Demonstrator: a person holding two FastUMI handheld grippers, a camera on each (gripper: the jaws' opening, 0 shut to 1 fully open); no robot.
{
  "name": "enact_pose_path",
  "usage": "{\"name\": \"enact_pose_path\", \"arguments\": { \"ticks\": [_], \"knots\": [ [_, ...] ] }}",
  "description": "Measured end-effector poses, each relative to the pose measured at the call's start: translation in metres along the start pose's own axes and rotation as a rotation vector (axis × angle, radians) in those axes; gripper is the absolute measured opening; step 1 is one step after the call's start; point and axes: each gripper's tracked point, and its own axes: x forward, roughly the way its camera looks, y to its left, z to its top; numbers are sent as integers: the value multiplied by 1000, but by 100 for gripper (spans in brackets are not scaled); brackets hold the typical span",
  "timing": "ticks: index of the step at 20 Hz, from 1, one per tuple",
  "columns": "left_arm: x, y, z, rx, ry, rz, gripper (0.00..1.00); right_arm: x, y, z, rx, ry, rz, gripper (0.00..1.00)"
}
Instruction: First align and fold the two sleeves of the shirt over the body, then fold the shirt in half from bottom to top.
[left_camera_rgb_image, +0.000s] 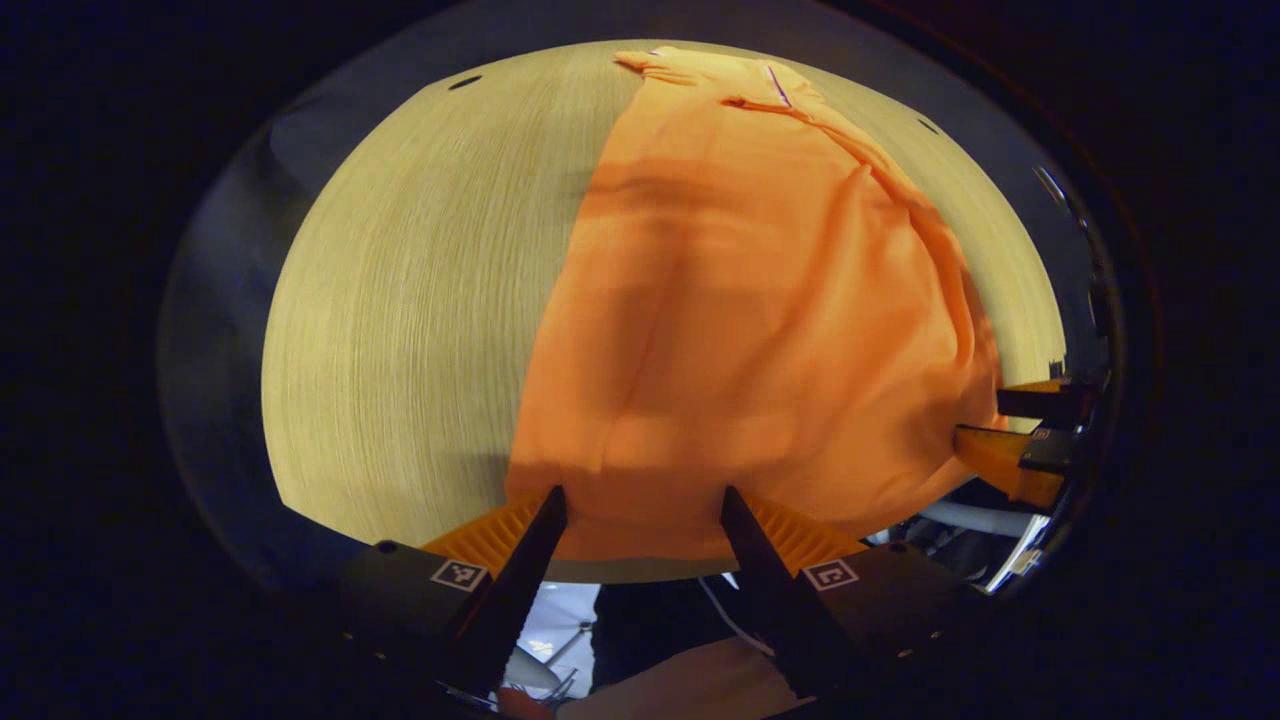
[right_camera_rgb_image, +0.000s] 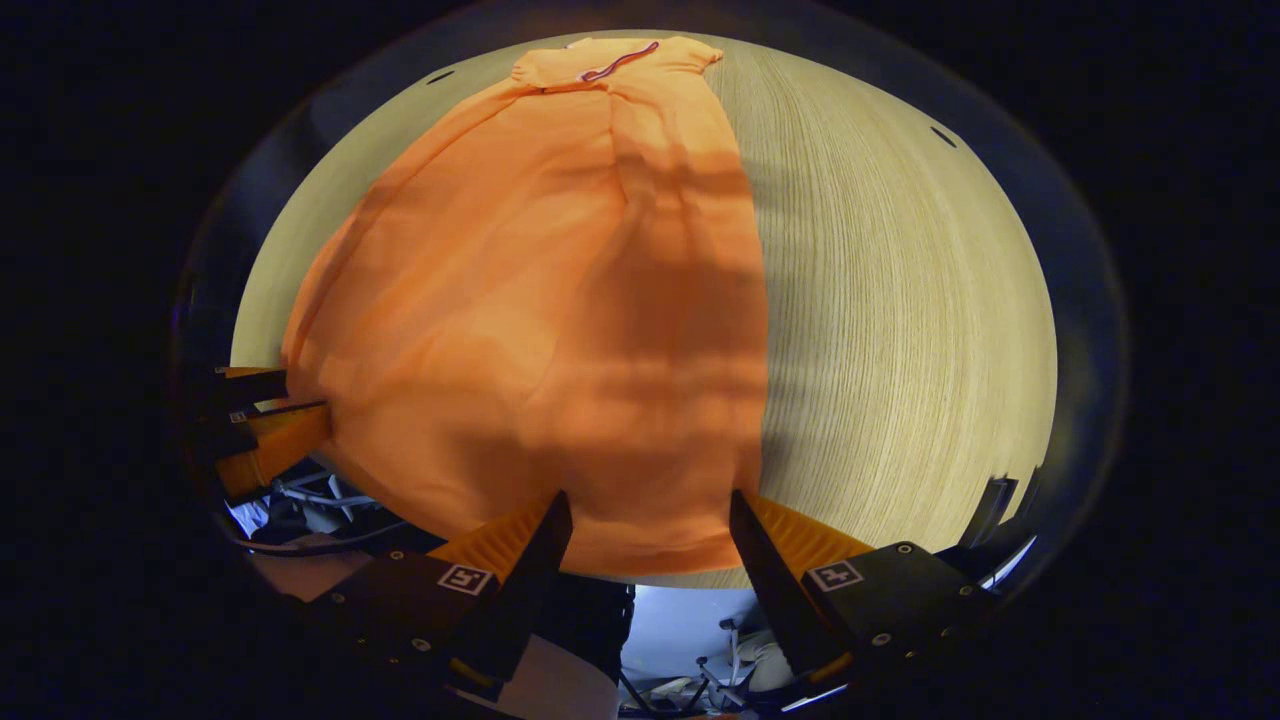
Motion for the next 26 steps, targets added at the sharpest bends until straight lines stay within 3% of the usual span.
{"name": "enact_pose_path", "arguments": {
  "ticks": [2, 8, 10, 11, 12, 13, 14, 15, 16, 17, 18, 20, 21, 26],
  "knots": [
    [1, 2, 0, -46, -20, 3, 98, 0, 0, 1, -2, -4, 2, 99],
    [0, 0, -1, -45, -46, 5, 98, 1, 0, 2, 10, -58, 1, 98],
    [2, -1, -1, -45, -56, 2, 96, 0, 1, 0, 35, -62, -2, 90],
    [1, -3, 2, -42, -64, 0, 95, 0, 1, 0, 44, -65, -4, 75],
    [2, -8, 3, -32, -71, -5, 86, -1, 1, -1, 48, -65, -4, 66],
    [2, -13, 5, -9, -82, -14, 76, 1, 1, -2, 46, -64, -5, 51],
    [3, -19, 6, 9, -94, -24, 53, -1, 0, -3, 38, -63, -10, 43],
    [2, -23, 6, 18, -98, -38, 43, -1, 0, -4, 52, -67, -3, 28],
    [3, -26, 7, 6, -101, -50, 24, -1, 2, -4, 75, -71, 13, 19],
    [4, -26, 7, -23, -100, -56, 14, -2, 5, -6, 98, -74, 32, 9],
    [4, -23, 8, -74, -122, -68, 7, -2, 6, -4, 105, -87, 42, 7],
    [4, -23, 8, -153, -120, -102, 1, 1, 7, -2, 94, -118, 70, 7],
    [1, -22, 8, -168, -116, -110, 1, -6, 11, -11, 79, -106, 81, 0],
    [1, -23, 7, -140, -105, -73, 1, -4, 18, -7, 83, -112, 137, 0]
  ]
}}
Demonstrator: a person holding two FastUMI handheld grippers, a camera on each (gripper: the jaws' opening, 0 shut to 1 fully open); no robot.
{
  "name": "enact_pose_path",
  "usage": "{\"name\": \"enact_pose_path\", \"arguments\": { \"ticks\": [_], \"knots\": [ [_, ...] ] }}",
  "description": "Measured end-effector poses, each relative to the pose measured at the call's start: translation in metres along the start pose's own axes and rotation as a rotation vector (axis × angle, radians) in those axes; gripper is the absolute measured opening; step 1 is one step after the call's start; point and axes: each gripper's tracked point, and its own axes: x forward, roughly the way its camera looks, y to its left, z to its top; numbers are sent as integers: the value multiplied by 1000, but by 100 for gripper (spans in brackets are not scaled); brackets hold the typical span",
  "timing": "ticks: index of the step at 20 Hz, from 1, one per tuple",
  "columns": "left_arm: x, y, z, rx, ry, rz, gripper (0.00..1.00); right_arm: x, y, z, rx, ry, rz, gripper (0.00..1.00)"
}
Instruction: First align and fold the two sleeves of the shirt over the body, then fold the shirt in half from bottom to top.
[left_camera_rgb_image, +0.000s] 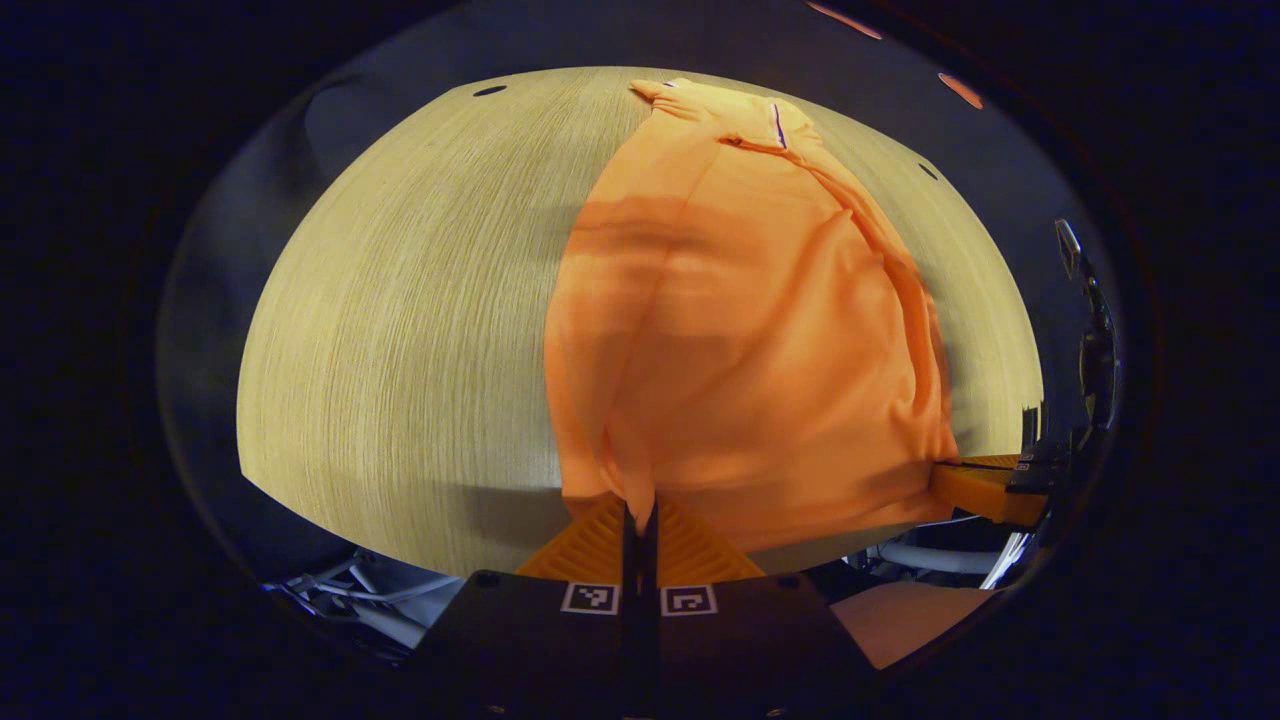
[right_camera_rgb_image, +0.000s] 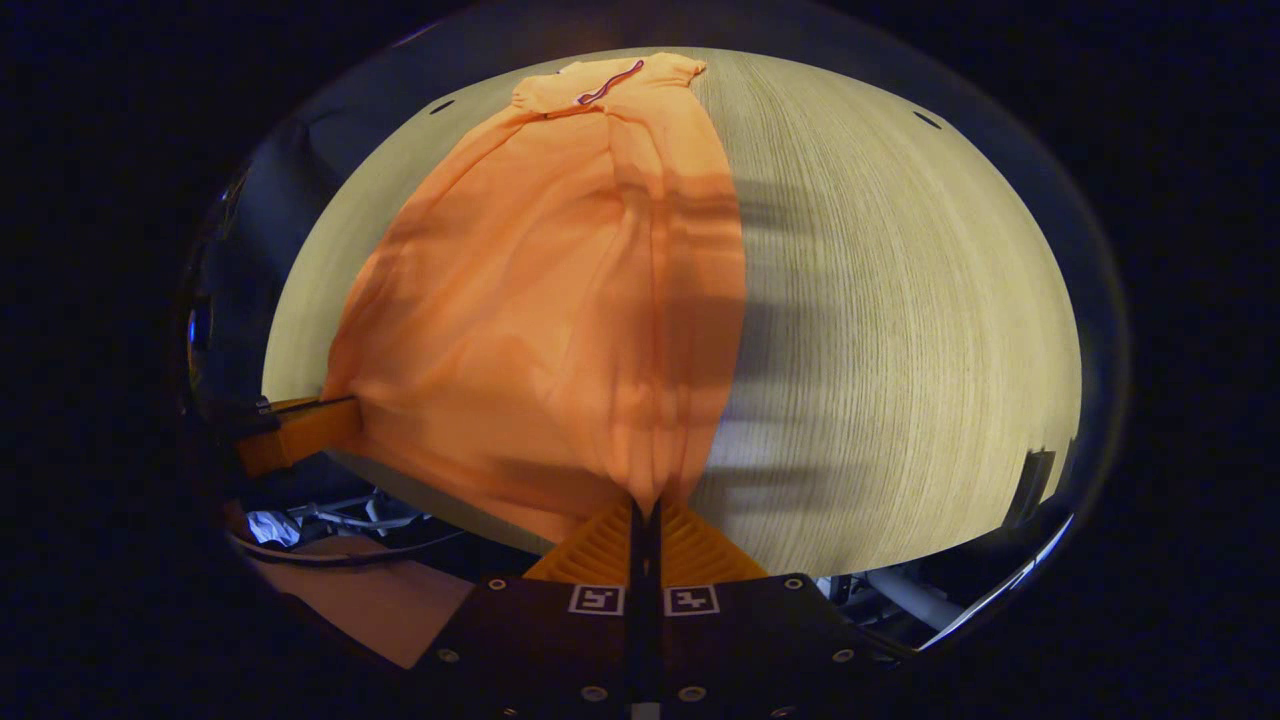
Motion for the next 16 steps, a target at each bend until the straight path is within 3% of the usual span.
{"name": "enact_pose_path", "arguments": {
  "ticks": [10, 16],
  "knots": [
    [-39, -3, 47, -68, -82, -32, 1, -42, 3, 65, 9, -121, 67, 0],
    [-55, -1, 112, -60, -202, -32, 1, -73, -3, 124, 40, -221, 88, 0]
  ]
}}
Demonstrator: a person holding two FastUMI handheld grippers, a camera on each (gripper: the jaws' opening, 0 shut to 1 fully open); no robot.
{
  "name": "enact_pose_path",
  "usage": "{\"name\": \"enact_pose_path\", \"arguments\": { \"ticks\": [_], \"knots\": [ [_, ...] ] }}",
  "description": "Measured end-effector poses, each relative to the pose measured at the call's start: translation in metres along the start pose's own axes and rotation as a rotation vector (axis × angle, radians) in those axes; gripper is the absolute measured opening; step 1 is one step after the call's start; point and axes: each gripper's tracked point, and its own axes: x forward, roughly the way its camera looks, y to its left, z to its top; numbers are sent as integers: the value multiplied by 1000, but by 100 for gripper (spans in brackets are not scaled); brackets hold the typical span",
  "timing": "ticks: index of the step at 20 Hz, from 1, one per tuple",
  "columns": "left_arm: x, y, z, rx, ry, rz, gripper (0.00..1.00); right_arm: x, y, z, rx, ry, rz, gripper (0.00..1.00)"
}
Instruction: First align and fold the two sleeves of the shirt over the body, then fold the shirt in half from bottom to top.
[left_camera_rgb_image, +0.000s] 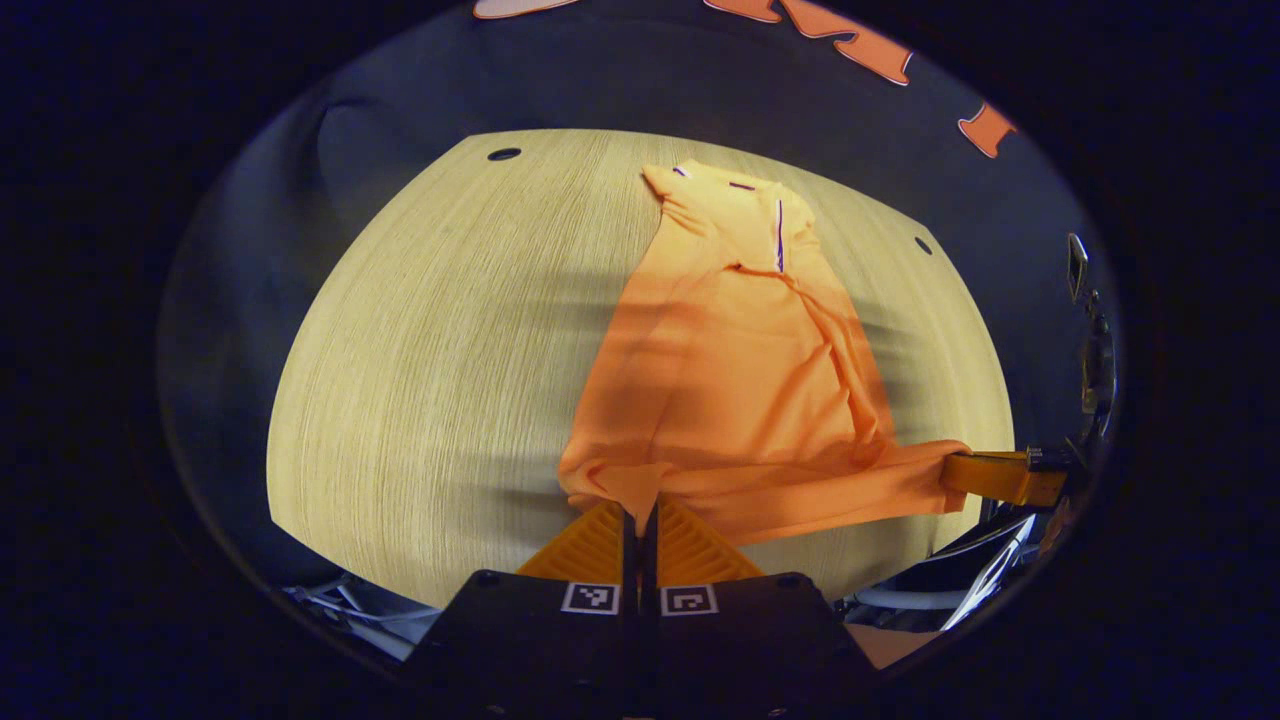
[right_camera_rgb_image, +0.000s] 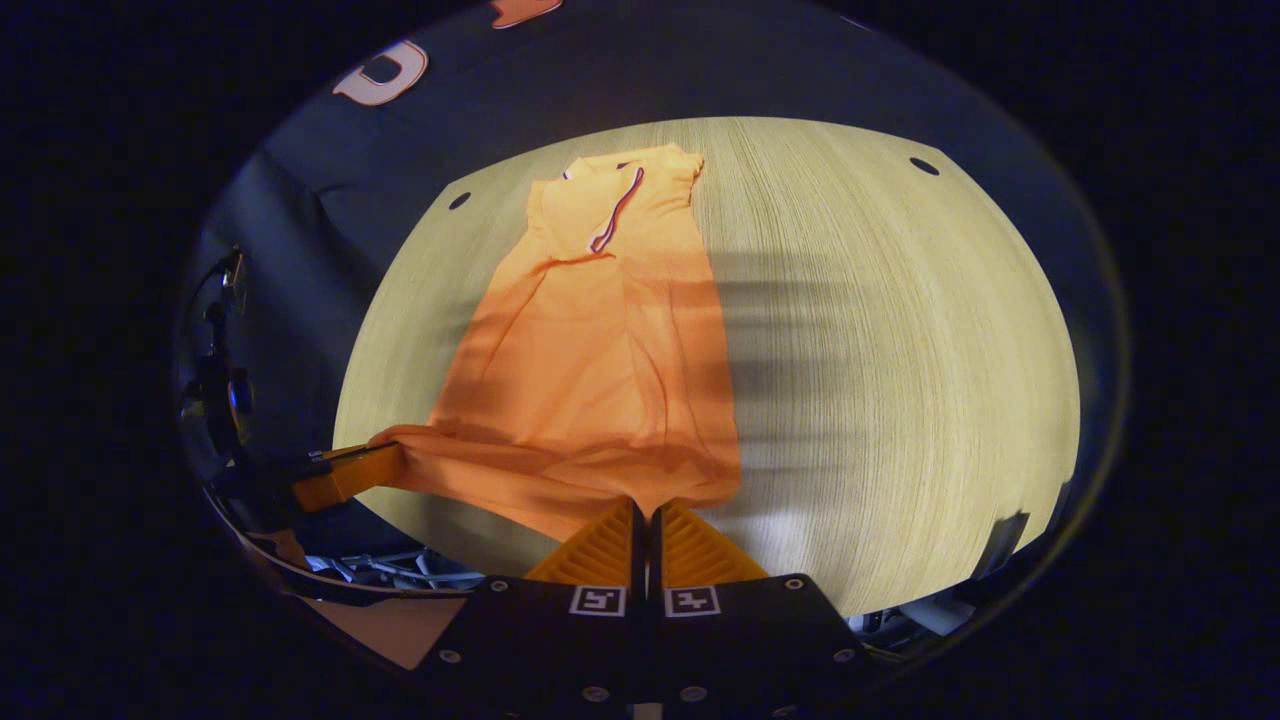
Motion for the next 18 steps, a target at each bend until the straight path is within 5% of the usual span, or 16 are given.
{"name": "enact_pose_path", "arguments": {
  "ticks": [18],
  "knots": [
    [21, -21, 253, 118, -242, -58, 1, -1, -9, 213, -18, -260, -37, 0]
  ]
}}
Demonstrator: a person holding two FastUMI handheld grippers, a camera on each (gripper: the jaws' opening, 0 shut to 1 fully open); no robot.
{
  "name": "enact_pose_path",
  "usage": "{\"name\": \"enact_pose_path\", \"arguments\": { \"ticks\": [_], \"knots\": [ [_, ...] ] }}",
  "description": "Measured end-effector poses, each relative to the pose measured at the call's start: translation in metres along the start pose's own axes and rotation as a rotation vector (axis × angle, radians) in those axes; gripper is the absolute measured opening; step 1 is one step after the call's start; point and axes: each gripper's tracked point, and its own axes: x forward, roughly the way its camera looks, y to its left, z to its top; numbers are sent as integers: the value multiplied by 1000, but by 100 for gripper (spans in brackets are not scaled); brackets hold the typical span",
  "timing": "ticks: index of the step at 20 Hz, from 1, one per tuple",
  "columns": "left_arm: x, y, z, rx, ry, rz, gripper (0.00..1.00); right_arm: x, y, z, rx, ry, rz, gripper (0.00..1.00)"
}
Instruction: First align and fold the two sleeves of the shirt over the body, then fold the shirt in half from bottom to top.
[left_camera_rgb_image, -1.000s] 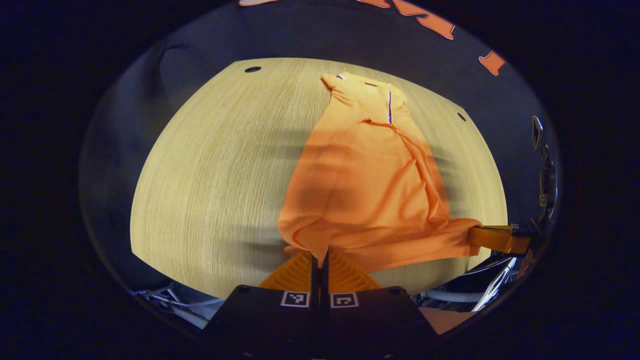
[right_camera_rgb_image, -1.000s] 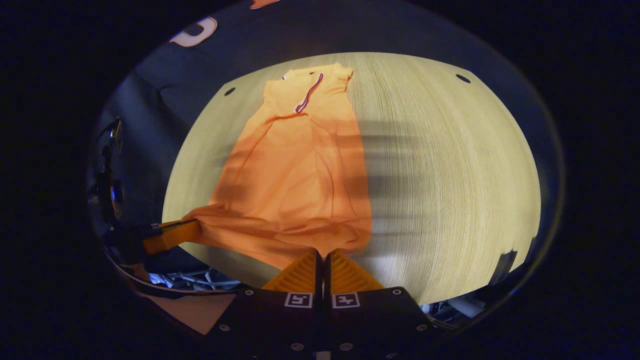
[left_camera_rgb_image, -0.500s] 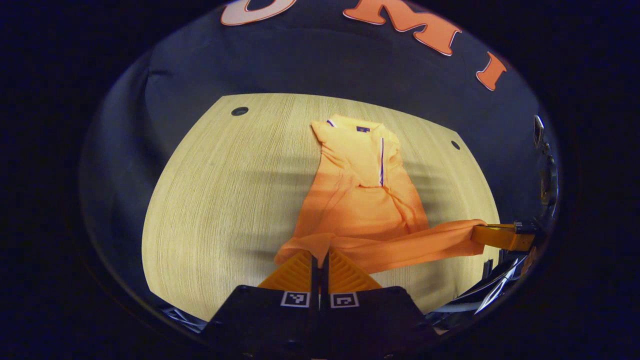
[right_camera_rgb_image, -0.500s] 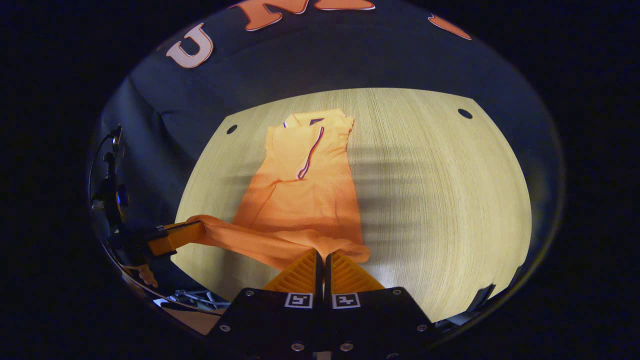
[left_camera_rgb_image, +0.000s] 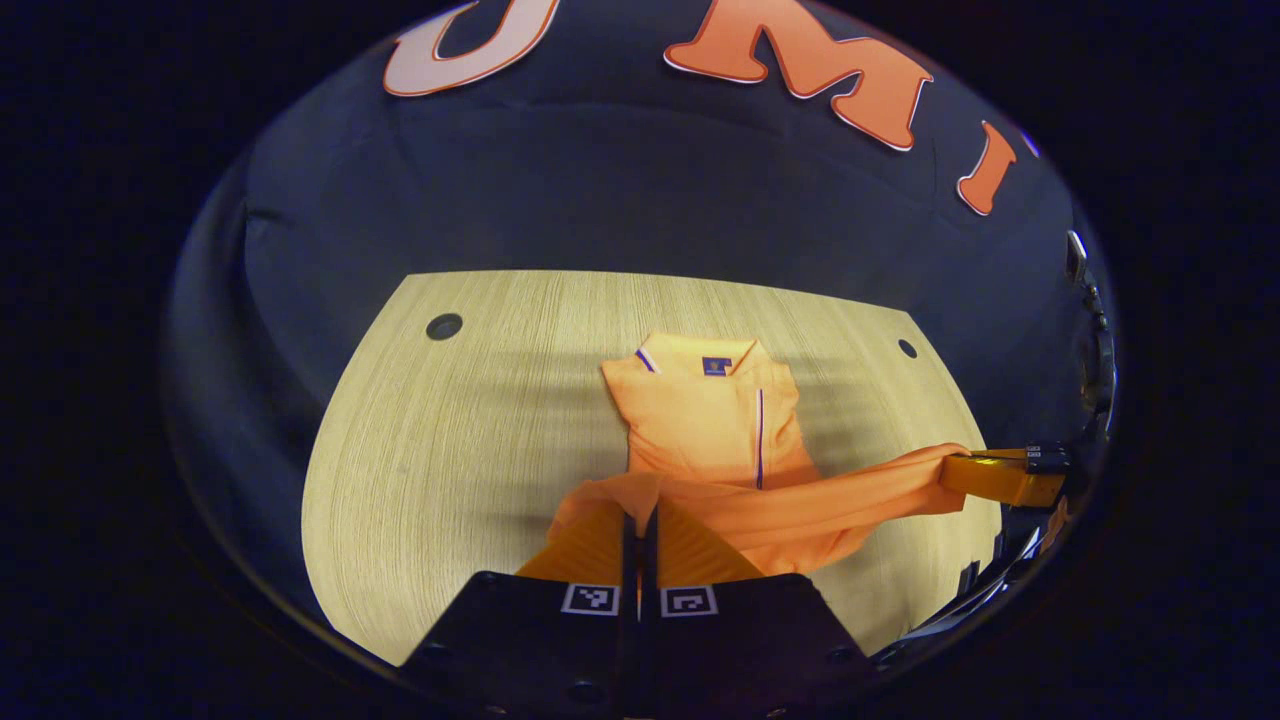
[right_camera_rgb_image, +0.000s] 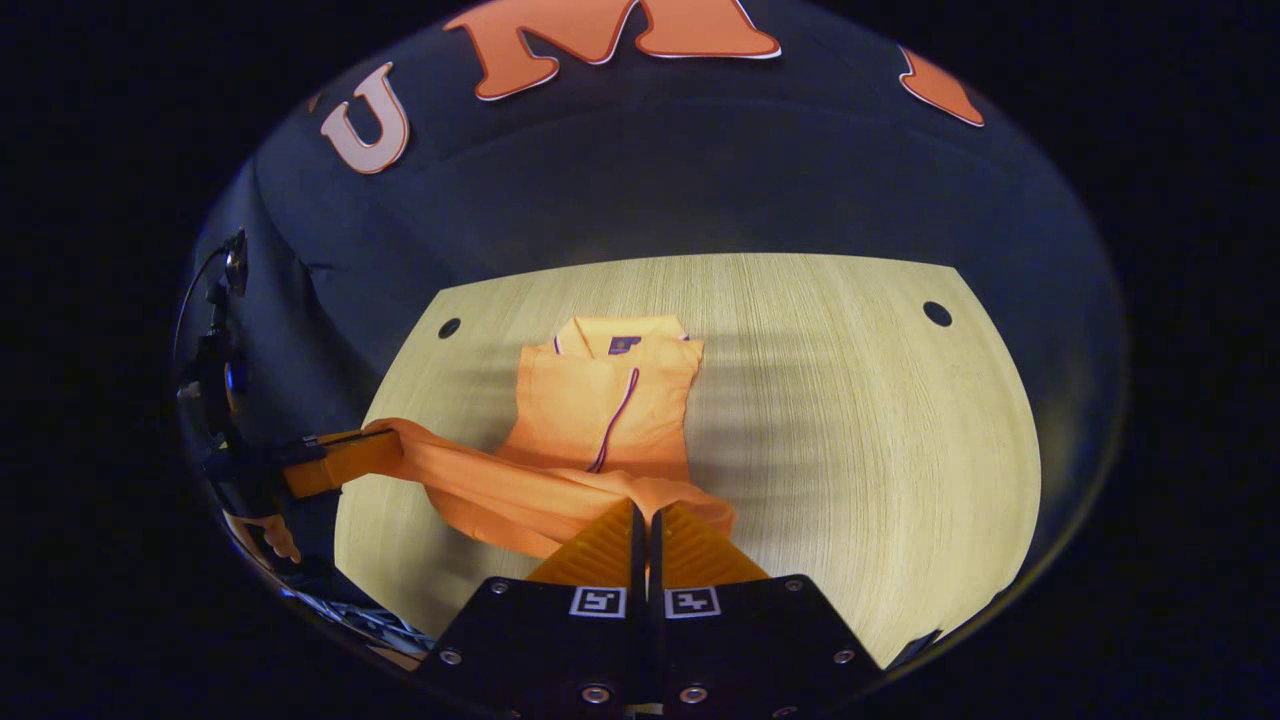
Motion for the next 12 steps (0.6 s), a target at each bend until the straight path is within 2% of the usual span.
{"name": "enact_pose_path", "arguments": {
  "ticks": [7, 12],
  "knots": [
    [55, 14, 75, 31, -40, 3, 0, 55, -10, 73, 66, -65, -24, 0],
    [122, 23, 79, 76, 25, 31, 0, 111, -22, 86, 53, -39, -69, 0]
  ]
}}
